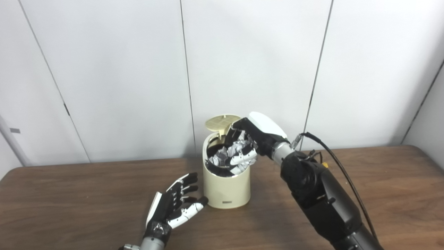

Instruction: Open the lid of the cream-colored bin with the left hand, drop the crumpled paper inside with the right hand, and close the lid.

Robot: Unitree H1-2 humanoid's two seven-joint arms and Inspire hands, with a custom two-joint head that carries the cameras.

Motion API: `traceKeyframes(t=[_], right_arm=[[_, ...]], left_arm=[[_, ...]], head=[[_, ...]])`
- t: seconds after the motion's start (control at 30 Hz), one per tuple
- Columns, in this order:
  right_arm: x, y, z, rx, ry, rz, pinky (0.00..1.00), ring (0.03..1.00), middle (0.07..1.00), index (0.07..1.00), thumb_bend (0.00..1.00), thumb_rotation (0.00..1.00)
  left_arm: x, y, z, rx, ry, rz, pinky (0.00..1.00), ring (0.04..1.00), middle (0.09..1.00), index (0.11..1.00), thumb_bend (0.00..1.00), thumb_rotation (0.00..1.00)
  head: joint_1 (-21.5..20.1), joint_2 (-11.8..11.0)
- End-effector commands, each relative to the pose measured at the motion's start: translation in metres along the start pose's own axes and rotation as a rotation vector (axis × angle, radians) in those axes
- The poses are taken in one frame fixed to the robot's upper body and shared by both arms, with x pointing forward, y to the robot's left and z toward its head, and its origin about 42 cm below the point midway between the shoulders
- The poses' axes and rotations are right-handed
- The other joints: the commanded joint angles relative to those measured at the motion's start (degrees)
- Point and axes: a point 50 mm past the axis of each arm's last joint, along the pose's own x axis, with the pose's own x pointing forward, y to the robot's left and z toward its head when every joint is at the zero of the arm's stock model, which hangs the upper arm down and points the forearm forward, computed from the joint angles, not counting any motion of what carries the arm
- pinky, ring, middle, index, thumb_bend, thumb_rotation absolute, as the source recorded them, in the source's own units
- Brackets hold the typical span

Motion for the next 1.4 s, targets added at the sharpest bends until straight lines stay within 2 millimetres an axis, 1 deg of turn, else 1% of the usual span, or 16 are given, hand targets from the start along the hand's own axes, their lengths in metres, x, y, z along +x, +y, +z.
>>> traceKeyframes(t=[0.0,0.2,0.33,0.5,0.8,1.0,1.17,1.37], right_arm=[[0.008,-0.016,0.021,0.002,-0.095,-0.06,0.34,0.412,0.504,0.493,0.5,0.0],[0.011,-0.014,0.028,-0.038,-0.129,-0.052,0.35,0.419,0.498,0.482,0.5,0.0],[0.013,-0.013,0.03,-0.035,-0.134,-0.055,0.36,0.424,0.496,0.476,0.5,0.0],[0.014,-0.012,0.034,-0.027,-0.144,-0.064,0.35,0.418,0.5,0.481,0.5,0.0],[0.016,-0.011,0.046,-0.022,-0.185,-0.088,0.35,0.407,0.502,0.488,0.5,0.0],[0.017,-0.017,0.054,-0.03,-0.219,-0.107,0.35,0.404,0.501,0.49,0.5,0.0],[0.02,-0.027,0.063,-0.044,-0.246,-0.114,0.35,0.401,0.5,0.491,0.5,0.0],[0.023,-0.038,0.074,-0.058,-0.252,-0.113,0.34,0.403,0.498,0.493,0.5,0.0]], left_arm=[[0.013,-0.002,0.016,-0.002,-0.081,-0.006,0.69,0.807,0.854,0.876,0.72,0.31],[0.013,-0.004,0.016,-0.004,-0.078,-0.008,0.7,0.811,0.857,0.881,0.71,0.3],[0.014,-0.005,0.016,-0.006,-0.081,-0.009,0.7,0.805,0.853,0.877,0.71,0.31],[0.014,-0.006,0.015,-0.026,-0.072,-0.013,0.7,0.813,0.854,0.876,0.71,0.29],[0.014,-0.008,0.013,-0.019,-0.074,-0.025,0.67,0.815,0.863,0.873,0.71,0.29],[0.014,-0.009,0.012,-0.022,-0.07,-0.024,0.66,0.81,0.861,0.867,0.71,0.29],[0.013,-0.009,0.012,-0.013,-0.067,-0.026,0.65,0.807,0.859,0.865,0.71,0.28],[0.013,-0.009,0.011,-0.004,-0.063,-0.025,0.66,0.81,0.861,0.863,0.71,0.29]], head=[[0.0,0.0],[0.2,0.0],[0.5,-0.1],[0.7,-0.1],[1.0,-0.1],[1.5,0.1],[1.5,0.2],[1.5,0.2]])
